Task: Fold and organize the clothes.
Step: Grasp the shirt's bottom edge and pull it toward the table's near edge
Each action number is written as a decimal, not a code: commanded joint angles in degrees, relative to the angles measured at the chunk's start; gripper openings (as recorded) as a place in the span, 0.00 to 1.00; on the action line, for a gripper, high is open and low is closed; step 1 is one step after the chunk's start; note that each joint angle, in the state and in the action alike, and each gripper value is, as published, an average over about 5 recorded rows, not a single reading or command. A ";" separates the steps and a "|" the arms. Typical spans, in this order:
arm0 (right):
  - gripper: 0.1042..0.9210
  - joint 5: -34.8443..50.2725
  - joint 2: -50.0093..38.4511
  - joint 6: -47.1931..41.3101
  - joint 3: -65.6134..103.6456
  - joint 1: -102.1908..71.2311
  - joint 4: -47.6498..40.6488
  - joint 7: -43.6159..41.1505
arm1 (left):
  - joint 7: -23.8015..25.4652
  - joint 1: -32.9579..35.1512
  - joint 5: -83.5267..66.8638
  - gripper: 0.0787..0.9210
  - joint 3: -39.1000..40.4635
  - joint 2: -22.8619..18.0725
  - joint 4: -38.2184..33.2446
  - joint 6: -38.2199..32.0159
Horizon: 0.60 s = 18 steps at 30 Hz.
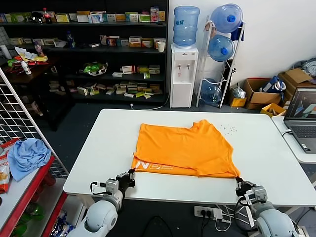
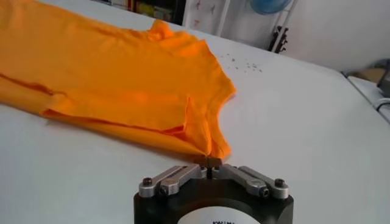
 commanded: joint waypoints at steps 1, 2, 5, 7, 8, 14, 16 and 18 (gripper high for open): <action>0.03 0.21 -2.87 -0.64 2.03 -6.21 6.16 0.20 | -1.05 5.48 -0.57 0.02 -0.26 4.04 -8.96 0.79; 0.03 0.44 -3.09 -0.98 2.34 -7.18 6.98 0.34 | -1.31 6.39 -0.64 0.02 -0.26 4.44 -10.13 0.99; 0.03 0.98 -3.54 -2.16 3.26 -10.05 9.53 0.78 | -2.01 9.55 -0.56 0.02 -0.16 5.57 -13.40 1.63; 0.03 1.03 -3.69 -2.76 3.70 -11.57 10.75 0.95 | -2.25 11.75 -0.26 0.02 -0.05 6.12 -14.93 1.91; 0.03 1.03 -3.72 -2.98 3.88 -12.23 11.20 1.03 | -2.29 12.76 -0.06 0.02 -0.01 6.34 -15.43 1.96; 0.03 0.61 -3.20 -3.73 4.31 -14.54 12.43 1.05 | -1.84 16.22 1.44 0.02 0.05 6.59 -16.18 2.16; 0.03 0.50 -2.89 -4.05 4.21 -14.56 12.47 1.01 | -1.88 16.20 1.93 0.04 0.08 6.32 -16.20 2.31; 0.07 0.60 -2.75 -4.40 4.24 -14.49 12.76 1.04 | -1.97 15.97 2.16 0.07 0.09 6.27 -16.46 2.45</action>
